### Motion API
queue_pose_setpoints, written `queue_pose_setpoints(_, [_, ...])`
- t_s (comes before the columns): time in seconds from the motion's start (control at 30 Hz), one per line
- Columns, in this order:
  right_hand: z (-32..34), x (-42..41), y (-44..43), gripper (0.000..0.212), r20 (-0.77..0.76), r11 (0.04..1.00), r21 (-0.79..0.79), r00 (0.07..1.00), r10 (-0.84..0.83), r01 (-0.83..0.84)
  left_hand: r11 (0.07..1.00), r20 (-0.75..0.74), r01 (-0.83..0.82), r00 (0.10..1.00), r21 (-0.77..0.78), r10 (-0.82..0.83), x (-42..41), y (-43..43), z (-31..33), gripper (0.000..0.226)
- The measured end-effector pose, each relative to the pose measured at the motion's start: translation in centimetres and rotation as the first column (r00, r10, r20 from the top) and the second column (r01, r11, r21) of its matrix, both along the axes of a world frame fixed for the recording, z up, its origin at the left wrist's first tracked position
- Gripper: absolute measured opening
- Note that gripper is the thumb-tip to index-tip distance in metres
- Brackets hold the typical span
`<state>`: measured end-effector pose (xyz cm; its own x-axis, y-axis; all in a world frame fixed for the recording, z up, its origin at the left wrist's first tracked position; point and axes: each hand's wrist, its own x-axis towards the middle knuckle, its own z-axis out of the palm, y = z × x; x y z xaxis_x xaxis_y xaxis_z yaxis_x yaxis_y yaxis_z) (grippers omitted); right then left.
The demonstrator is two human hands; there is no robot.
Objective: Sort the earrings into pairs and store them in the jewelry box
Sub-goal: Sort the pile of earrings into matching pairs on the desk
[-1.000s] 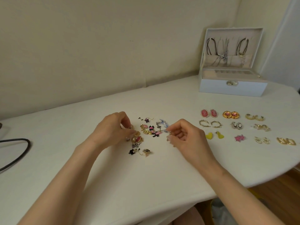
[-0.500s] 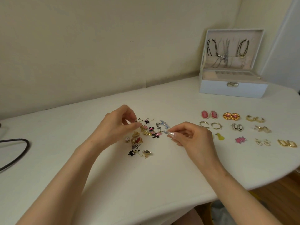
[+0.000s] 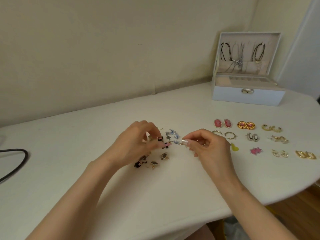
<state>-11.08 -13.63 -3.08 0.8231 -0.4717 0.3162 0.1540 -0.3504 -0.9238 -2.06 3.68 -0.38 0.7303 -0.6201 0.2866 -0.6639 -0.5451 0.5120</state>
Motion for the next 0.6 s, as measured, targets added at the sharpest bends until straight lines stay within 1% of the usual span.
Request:
queue_pose_setpoints(0.07, [0.0, 0.0, -0.1, 0.016, 0.013, 1.000, 0.002, 1.000, -0.001, 0.001, 0.969, 0.013, -0.176, 0.983, -0.174, 0.181, 0.2, 0.4, 0.5, 0.015])
queue_pose_setpoints(0.1, [-0.1, 0.1, -0.1, 0.016, 0.018, 1.000, 0.012, 1.000, -0.001, 0.001, 0.934, 0.013, -0.267, 0.961, -0.238, 0.278, 0.5, 0.7, 0.6, 0.011])
queue_pose_setpoints(0.13, [-0.1, 0.1, -0.2, 0.017, 0.023, 1.000, 0.025, 1.000, -0.003, 0.003, 0.899, 0.013, -0.348, 0.931, -0.267, 0.364, 0.8, 1.1, 0.7, 0.008])
queue_pose_setpoints(0.17, [-0.2, 0.1, -0.2, 0.019, 0.029, 0.999, 0.035, 1.000, -0.007, 0.006, 0.875, 0.020, -0.416, 0.901, -0.248, 0.434, 1.3, 1.6, 0.7, 0.006])
queue_pose_setpoints(0.2, [-0.2, 0.2, -0.3, 0.021, 0.035, 0.999, 0.041, 0.999, -0.010, 0.009, 0.864, 0.034, -0.468, 0.876, -0.186, 0.481, 1.8, 2.1, 0.6, 0.003])
queue_pose_setpoints(0.23, [-0.3, 0.2, -0.3, 0.023, 0.040, 0.999, 0.039, 0.999, -0.013, 0.011, 0.858, 0.040, -0.504, 0.860, -0.097, 0.509, 2.2, 2.7, 0.6, 0.002])
queue_pose_setpoints(0.3, [-0.3, 0.2, -0.3, 0.028, 0.042, 1.000, 0.022, 0.999, -0.012, 0.011, 0.843, 0.001, -0.533, 0.845, 0.072, 0.535, 2.9, 3.7, 0.6, 0.005])
queue_pose_setpoints(0.37, [-0.3, 0.2, -0.3, 0.028, 0.037, 1.000, 0.013, 0.999, -0.001, 0.001, 0.836, -0.073, -0.527, 0.837, 0.155, 0.542, 3.0, 4.4, 0.7, 0.006])
queue_pose_setpoints(0.5, [-0.4, 0.3, -0.3, 0.027, 0.027, 1.000, 0.023, 1.000, 0.016, -0.016, 0.862, -0.201, -0.446, 0.846, 0.241, 0.494, 2.8, 4.7, 1.0, 0.012])
queue_pose_setpoints(0.53, [-0.4, 0.3, -0.3, 0.027, 0.025, 1.000, 0.025, 1.000, 0.018, -0.018, 0.866, -0.216, -0.430, 0.847, 0.256, 0.485, 2.8, 4.7, 1.0, 0.014])
queue_pose_setpoints(0.6, [-0.5, 0.3, -0.3, 0.025, 0.020, 0.999, 0.028, 1.000, 0.019, -0.020, 0.858, -0.195, -0.419, 0.854, 0.297, 0.483, 2.8, 4.6, 0.9, 0.018])
